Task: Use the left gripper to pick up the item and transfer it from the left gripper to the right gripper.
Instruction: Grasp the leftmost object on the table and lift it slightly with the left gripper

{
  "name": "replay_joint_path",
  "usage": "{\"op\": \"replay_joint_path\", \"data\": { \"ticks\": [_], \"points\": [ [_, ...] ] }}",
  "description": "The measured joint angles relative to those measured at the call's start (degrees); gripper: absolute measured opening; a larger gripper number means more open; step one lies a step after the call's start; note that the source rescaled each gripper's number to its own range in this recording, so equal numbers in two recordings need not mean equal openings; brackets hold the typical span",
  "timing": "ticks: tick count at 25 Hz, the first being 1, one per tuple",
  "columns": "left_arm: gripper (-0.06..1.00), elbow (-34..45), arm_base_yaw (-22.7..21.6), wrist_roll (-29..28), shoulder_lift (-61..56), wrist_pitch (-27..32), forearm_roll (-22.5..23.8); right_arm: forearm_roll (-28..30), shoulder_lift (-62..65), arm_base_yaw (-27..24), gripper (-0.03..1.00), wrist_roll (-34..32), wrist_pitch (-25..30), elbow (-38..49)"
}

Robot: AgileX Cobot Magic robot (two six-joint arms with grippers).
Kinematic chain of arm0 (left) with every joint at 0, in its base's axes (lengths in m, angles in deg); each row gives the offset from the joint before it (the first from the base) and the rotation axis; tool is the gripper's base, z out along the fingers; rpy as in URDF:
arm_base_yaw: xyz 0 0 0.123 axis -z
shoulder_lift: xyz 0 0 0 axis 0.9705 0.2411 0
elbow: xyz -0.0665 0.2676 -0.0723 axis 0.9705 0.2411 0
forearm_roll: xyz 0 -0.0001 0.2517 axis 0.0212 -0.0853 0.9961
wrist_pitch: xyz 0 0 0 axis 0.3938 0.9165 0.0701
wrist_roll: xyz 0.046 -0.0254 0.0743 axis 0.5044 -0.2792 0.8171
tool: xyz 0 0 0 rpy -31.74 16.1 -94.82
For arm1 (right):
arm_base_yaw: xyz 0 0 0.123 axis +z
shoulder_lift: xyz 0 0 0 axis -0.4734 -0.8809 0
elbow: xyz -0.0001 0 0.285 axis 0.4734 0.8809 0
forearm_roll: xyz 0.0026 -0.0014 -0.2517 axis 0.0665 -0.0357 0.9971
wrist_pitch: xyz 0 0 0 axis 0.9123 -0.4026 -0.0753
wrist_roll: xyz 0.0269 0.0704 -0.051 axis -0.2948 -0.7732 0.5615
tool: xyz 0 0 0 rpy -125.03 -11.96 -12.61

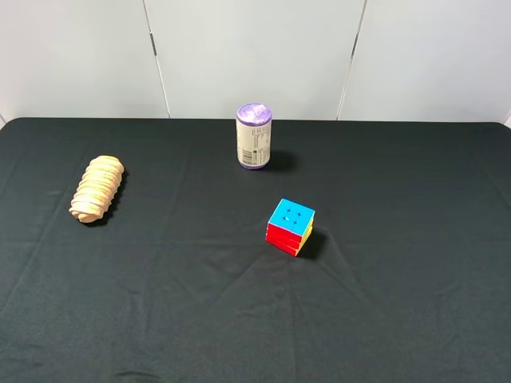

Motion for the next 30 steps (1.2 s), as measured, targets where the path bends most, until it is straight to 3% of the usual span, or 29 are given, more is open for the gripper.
{"op": "replay_joint_path", "data": {
  "ticks": [30],
  "points": [
    [0.98, 0.0, 0.0, -0.1, 0.0, 0.0, 0.0, 0.0, 0.0, 0.0, 1.0, 0.0, 0.0, 0.0]
  ]
}}
